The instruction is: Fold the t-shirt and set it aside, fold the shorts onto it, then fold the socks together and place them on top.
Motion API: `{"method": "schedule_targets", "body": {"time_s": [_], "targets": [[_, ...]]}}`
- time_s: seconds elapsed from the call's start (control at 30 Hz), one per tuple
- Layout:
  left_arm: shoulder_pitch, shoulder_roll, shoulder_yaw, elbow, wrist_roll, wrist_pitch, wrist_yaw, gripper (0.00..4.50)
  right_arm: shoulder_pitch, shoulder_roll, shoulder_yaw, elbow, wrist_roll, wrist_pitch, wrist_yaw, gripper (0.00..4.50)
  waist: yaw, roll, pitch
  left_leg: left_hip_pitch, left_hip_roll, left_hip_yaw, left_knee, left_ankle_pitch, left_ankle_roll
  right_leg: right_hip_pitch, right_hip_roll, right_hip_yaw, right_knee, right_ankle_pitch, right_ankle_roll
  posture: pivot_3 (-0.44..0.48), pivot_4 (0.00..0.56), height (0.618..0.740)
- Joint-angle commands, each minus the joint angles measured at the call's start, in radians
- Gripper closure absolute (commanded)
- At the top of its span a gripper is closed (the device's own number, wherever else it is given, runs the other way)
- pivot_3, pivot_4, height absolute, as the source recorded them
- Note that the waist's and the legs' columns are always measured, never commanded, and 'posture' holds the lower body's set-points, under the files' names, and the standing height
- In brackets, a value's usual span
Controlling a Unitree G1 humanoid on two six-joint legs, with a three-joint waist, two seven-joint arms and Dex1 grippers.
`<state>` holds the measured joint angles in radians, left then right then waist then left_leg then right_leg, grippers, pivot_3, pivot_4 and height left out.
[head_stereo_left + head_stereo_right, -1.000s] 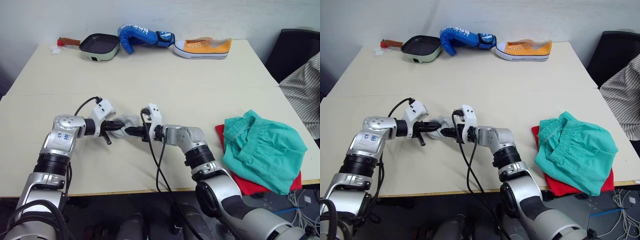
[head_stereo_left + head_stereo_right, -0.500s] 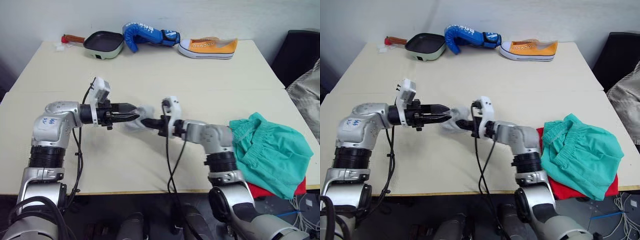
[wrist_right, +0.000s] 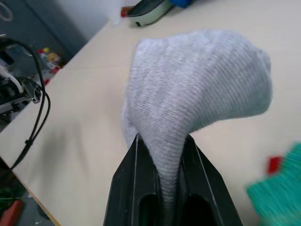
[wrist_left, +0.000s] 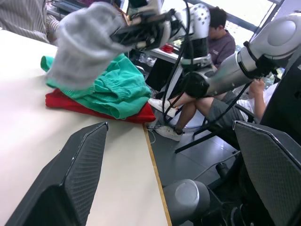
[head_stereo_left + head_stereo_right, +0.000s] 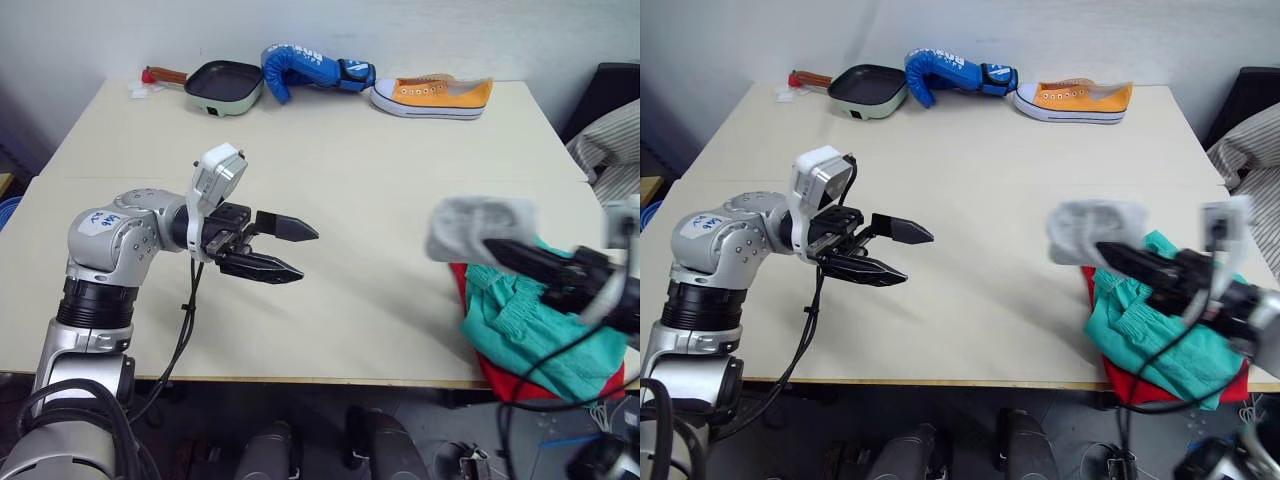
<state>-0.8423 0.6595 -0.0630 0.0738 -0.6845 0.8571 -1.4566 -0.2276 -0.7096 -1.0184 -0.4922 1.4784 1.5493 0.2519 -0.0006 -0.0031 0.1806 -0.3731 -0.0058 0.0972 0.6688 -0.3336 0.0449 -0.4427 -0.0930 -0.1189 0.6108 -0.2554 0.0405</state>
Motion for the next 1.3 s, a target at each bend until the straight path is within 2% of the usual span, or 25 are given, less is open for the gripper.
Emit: {"method": "schedule_targets", "body": {"time_s": [0.03, 0.13, 0.23, 0.37, 0.47, 0.57, 0.73, 0.83, 0.9, 1.07, 1.23, 1.3], "targets": [[-0.041, -0.015, -0.006, 0.021, 0.006, -0.032, -0.011, 0.02, 0.207, -0.088, -0.148, 0.044, 0.198, -0.12, -0.084, 4.5, 0.004, -0.001, 0.001, 0.0, 0.0, 0.0, 0.0, 0.001, 0.0, 0.0, 0.0, 0.0, 0.0, 0.0, 0.0, 0.0, 0.15, 0.74], [-0.05, -0.028, -0.013, 0.033, 0.015, -0.048, -0.01, 0.02, 0.389, -0.098, -0.2, 0.072, 0.261, -0.198, -0.111, 4.5, 0.004, -0.004, 0.002, 0.003, 0.0, 0.002, -0.002, 0.001, 0.001, 0.002, 0.001, 0.002, -0.001, 0.0, 0.001, 0.0, 0.15, 0.74], [-0.05, -0.034, -0.024, 0.037, 0.03, -0.068, -0.008, 0.02, 0.513, -0.073, -0.2, 0.092, 0.219, -0.251, -0.073, 4.5, 0.005, -0.004, 0.003, 0.004, 0.0, 0.002, -0.002, 0.001, 0.002, 0.004, 0.001, 0.003, -0.002, 0.001, 0.003, 0.0, 0.15, 0.74], [-0.054, -0.044, -0.022, 0.043, 0.027, -0.073, 0.001, 0.02, 0.586, -0.042, -0.11, 0.126, 0.067, -0.347, -0.043, 4.5, 0.006, -0.005, 0.003, 0.004, 0.0, 0.002, -0.002, 0.001, 0.002, 0.005, 0.001, 0.004, -0.004, 0.002, 0.006, 0.0, 0.15, 0.74], [-0.064, -0.053, -0.017, 0.049, 0.019, -0.061, 0.011, 0.02, 0.581, -0.019, 0.022, 0.183, -0.145, -0.46, -0.032, 4.5, 0.008, -0.005, 0.003, 0.004, 0.0, 0.002, -0.002, 0.001, 0.002, 0.004, 0.001, 0.004, -0.005, 0.001, 0.006, 0.0, 0.15, 0.74], [-0.064, -0.056, -0.025, 0.052, 0.035, -0.077, 0.013, 0.0, 0.553, -0.003, 0.103, 0.248, -0.263, -0.542, -0.005, 3.54, 0.011, -0.005, 0.003, 0.003, -0.001, 0.002, -0.002, 0.001, 0.001, 0.004, 0.001, 0.005, -0.004, 0.002, 0.006, 0.0, 0.15, 0.74], [-0.072, -0.069, -0.027, 0.076, 0.05, -0.092, 0.025, 0.0, 0.574, -0.024, 0.139, 0.268, -0.408, -0.646, 0.095, 1.76, 0.018, -0.004, 0.003, 0.004, -0.001, 0.003, -0.001, 0.002, 0.0, 0.004, 0.002, 0.005, -0.004, 0.001, 0.006, 0.0, 0.15, 0.74], [-0.067, -0.071, -0.03, 0.093, 0.062, -0.102, 0.025, 0.0, 0.627, -0.044, 0.096, 0.237, -0.448, -0.674, 0.168, 0.75, 0.024, -0.004, 0.002, 0.004, -0.001, 0.003, -0.001, 0.002, 0.0, 0.004, 0.002, 0.005, -0.003, 0.002, 0.006, 0.0, 0.15, 0.74], [-0.057, -0.065, -0.031, 0.114, 0.076, -0.11, 0.023, 0.0, 0.701, -0.083, 0.013, 0.191, -0.465, -0.685, 0.247, 0.03, 0.028, -0.004, 0.002, 0.004, -0.001, 0.003, -0.001, 0.002, 0.0, 0.004, 0.002, 0.005, -0.004, 0.001, 0.006, 0.0, 0.15, 0.74], [-0.051, -0.011, -0.014, 0.157, 0.08, -0.101, -0.015, 0.0, 0.96, -0.158, -0.18, 0.111, -0.621, -0.811, 0.569, 0.03, 0.03, -0.004, 0.003, 0.004, -0.001, 0.002, -0.001, 0.002, 0.0, 0.004, 0.002, 0.005, -0.005, 0.001, 0.007, 0.0, 0.15, 0.74], [-0.045, 0.102, 0.006, 0.177, 0.08, -0.095, -0.097, 0.0, 1.137, -0.187, -0.373, 0.151, -0.655, -0.896, 0.901, 0.03, 0.023, -0.006, 0.003, 0.005, 0.0, 0.002, -0.001, 0.001, 0.0, 0.005, 0.005, 0.006, -0.006, 0.001, 0.007, 0.0, 0.15, 0.74], [-0.051, 0.135, 0.016, 0.194, 0.089, -0.11, -0.097, 0.0, 1.175, -0.196, -0.421, 0.186, -0.668, -0.911, 0.978, 0.03, 0.024, -0.006, 0.003, 0.006, 0.001, 0.002, -0.002, 0.0, -0.001, 0.006, 0.005, 0.006, -0.006, 0.001, 0.007, 0.0, 0.15, 0.74]]}}
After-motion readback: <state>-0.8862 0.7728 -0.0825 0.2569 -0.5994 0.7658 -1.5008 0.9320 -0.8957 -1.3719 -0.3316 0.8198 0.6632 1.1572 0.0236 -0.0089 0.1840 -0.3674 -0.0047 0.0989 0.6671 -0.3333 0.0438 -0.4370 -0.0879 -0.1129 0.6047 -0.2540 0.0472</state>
